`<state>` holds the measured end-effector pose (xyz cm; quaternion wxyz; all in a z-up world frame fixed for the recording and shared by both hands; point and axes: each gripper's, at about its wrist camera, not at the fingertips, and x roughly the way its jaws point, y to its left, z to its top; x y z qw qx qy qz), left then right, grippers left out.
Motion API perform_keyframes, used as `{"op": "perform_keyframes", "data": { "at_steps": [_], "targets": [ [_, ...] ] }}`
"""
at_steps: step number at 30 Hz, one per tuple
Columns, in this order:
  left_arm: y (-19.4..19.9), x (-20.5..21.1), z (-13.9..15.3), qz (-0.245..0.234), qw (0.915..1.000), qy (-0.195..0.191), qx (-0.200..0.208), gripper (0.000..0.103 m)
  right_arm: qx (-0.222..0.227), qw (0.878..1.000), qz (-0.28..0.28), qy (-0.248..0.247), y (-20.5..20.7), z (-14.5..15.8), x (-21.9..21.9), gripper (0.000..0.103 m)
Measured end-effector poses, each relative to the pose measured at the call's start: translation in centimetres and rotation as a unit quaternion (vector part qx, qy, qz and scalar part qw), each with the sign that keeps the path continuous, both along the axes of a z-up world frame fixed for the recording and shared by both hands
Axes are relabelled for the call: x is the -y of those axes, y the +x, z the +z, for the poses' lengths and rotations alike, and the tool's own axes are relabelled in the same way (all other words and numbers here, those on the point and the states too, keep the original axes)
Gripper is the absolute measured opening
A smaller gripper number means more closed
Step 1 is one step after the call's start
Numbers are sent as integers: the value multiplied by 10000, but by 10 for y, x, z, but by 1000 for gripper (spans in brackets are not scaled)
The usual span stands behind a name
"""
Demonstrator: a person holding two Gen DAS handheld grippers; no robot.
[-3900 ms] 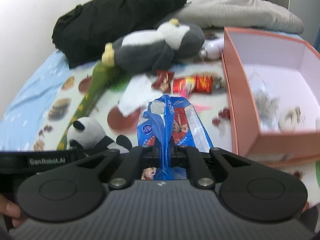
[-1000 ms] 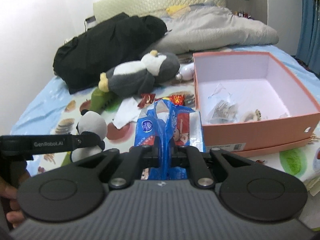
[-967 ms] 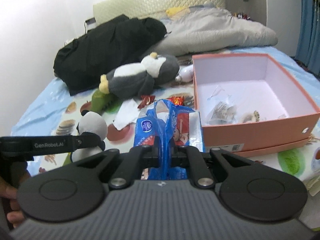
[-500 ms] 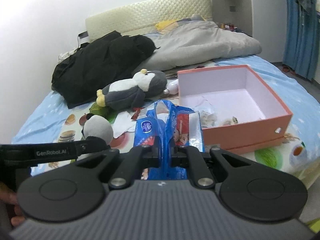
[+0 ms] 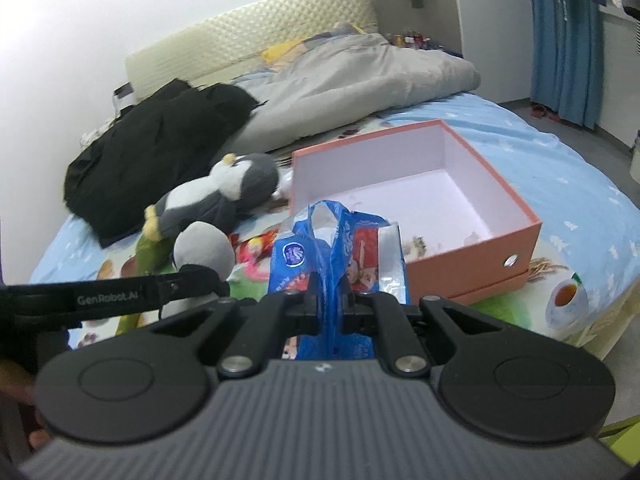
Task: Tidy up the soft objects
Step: 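Carry the panda plush and blue bag over the pink shoebox with both grippers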
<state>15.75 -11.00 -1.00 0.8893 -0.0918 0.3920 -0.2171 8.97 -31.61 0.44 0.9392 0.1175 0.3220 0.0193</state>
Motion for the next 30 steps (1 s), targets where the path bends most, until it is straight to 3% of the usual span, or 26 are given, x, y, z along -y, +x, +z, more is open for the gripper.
{"op": "perform_keyframes", "data": {
  "at_steps": [5, 13, 22, 30],
  "targets": [
    [49, 38, 0, -176, 9998, 28, 19, 43, 54, 10000, -73, 9, 39, 5, 30, 10],
    [127, 87, -18, -332, 9992, 114, -165, 43, -245, 9997, -52, -58, 111, -4, 66, 10],
    [200, 125, -53, -456, 9963, 382, -622, 43, -828, 9965, -19, 145, 179, -48, 94, 10],
    [228, 133, -78, -378, 9948, 422, -844, 43, -1231, 9921, -42, 258, 206, -80, 103, 13]
  ]
}}
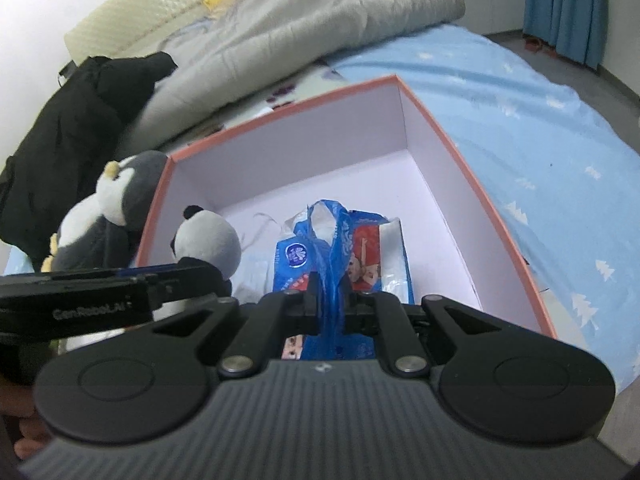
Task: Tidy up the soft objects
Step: 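Carry the panda plush and blue bag over the pink shoebox with both grippers, then open both grippers to drop the panda and blue bag into the box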
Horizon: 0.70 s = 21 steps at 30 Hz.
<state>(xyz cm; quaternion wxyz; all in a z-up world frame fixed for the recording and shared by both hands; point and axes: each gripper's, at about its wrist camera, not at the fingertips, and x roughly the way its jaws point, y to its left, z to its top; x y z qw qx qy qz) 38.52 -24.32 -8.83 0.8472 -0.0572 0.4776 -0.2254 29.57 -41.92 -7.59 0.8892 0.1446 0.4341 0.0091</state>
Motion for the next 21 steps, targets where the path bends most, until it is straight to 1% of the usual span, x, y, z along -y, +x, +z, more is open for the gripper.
{"op": "perform_keyframes", "data": {
  "at_steps": [1, 3, 5, 6, 8, 13, 21],
  "targets": [
    [0, -1, 0, 19, 10000, -12, 10, 44, -43, 10000, -4, -13, 2, -1, 0, 13],
    [-2, -5, 2, 43, 10000, 5, 35, 49, -125, 9999, -67, -57, 2, -3, 0, 20],
    [-4, -8, 6, 88, 9999, 8, 97, 51, -128, 9998, -131, -21, 0, -2, 2, 43],
    [-7, -10, 8, 103, 9999, -23, 108, 51, -104, 9999, -131, 2, -3, 0, 2, 46],
    [-13, -14, 16, 127, 9998, -82, 149, 51, -48, 9999, -96, -43, -10, 5, -1, 44],
    [-40, -24, 41, 100, 9992, -115, 376, 51, 149, 9998, -99, -15, -35, 25, -7, 44],
    [-107, -53, 90, 118, 9967, -184, 780, 51, 612, 9981, 9, 16, -88, 68, -30, 44]
  ]
}}
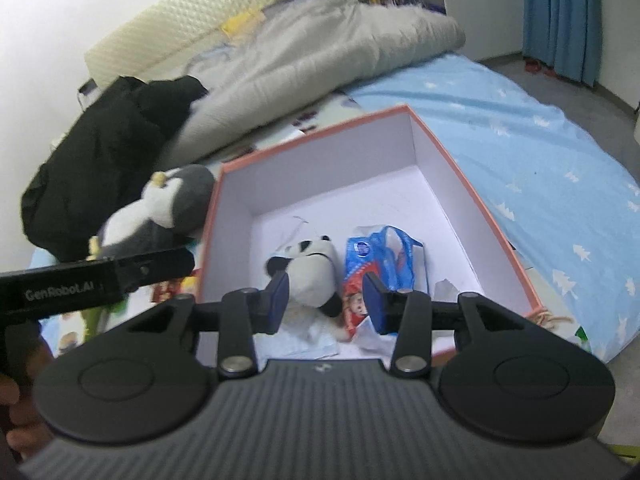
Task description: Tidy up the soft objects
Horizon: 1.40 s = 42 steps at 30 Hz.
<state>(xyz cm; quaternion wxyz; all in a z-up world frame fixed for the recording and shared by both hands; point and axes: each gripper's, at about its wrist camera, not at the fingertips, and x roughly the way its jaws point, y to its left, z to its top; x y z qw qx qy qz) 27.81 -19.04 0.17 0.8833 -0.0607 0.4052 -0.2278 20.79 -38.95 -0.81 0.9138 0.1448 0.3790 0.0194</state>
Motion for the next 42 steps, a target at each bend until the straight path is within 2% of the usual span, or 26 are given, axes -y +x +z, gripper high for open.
{"op": "perform_keyframes", "data": {
  "at_steps": [9, 20, 25, 28, 35, 42],
  "targets": [
    [-80, -46, 37, 112, 9989, -117, 447, 51, 453, 9989, 93, -74, -64, 38, -24, 44],
    [-165, -106, 63, 458, 9954, -187, 820, 54, 809, 9963, 303, -21, -129, 49, -60, 44],
    [-197, -131, 62, 704, 9931, -199, 922, 55, 802, 9949, 613, 65, -147, 42, -82, 44],
    [-215, -146, 58, 842, 9916, -385, 899, 55, 810, 9933, 824, 9, -151, 39, -96, 44],
    [-251, -168, 46, 1235, 9867, -335, 1000, 55, 821, 9899, 1158, -59, -162, 36, -124, 44],
    [-265, -191, 20, 1544, 9845, -316, 771, 55, 681, 9859, 1521, -144, -177, 23, -156, 44]
  ]
}}
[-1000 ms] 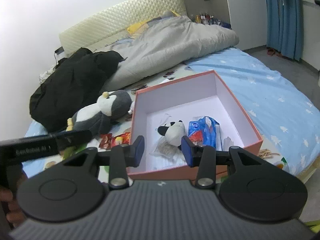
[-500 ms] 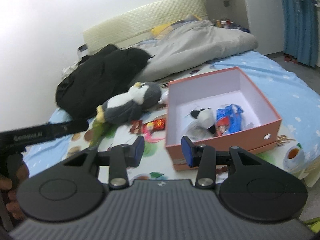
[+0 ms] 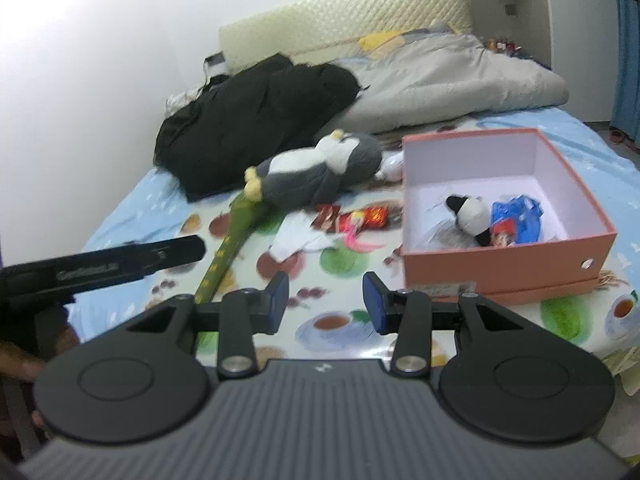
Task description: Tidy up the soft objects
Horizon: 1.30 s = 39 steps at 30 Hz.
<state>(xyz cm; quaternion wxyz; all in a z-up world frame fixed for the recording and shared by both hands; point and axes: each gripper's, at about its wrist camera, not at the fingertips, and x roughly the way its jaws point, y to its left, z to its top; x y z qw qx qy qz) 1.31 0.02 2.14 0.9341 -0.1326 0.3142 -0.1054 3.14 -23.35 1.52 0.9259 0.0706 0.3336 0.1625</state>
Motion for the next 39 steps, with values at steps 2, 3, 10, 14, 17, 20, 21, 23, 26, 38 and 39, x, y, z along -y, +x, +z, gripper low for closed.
{"op": "perform_keyframes", "data": {
  "at_steps": [2, 3, 10, 14, 17, 20, 21, 23, 26, 38, 39],
  "targets": [
    [4, -6, -8, 43, 10000, -36, -77, 55, -91, 10000, 27, -7, 1, -6, -7, 44],
    [5, -10, -12, 70, 9999, -59, -109, 55, -138, 9999, 4, 5, 3, -9, -9, 44],
    [24, -27, -35, 228, 9997, 30, -86, 61, -343, 9994, 3, -7, 26, -24, -26, 44],
    [48, -36, -52, 291, 9994, 17, -211, 64, -463, 9989, -9, -50, 48, -31, -35, 44],
    [71, -42, -69, 304, 9989, -53, -349, 67, -541, 9985, -18, -98, 68, -38, -42, 44],
    [101, -47, -87, 254, 9983, -45, -518, 68, -604, 9980, -78, -150, 90, -43, -49, 44],
    [112, -48, -93, 228, 9982, 12, -548, 68, -613, 9980, -84, -153, 97, -45, -51, 44],
    [132, -48, -104, 148, 9982, 172, -561, 68, -661, 9976, -103, -198, 113, -49, -56, 44],
    [158, -48, -120, 44, 9978, 304, -582, 70, -750, 9968, -61, -269, 136, -57, -63, 44],
    [254, -54, -185, 75, 9964, 527, -660, 71, -898, 9948, -29, -471, 231, -99, -97, 44],
    [261, -53, -190, 124, 9957, 605, -695, 71, -938, 9945, -58, -464, 240, -105, -99, 44]
  ]
}}
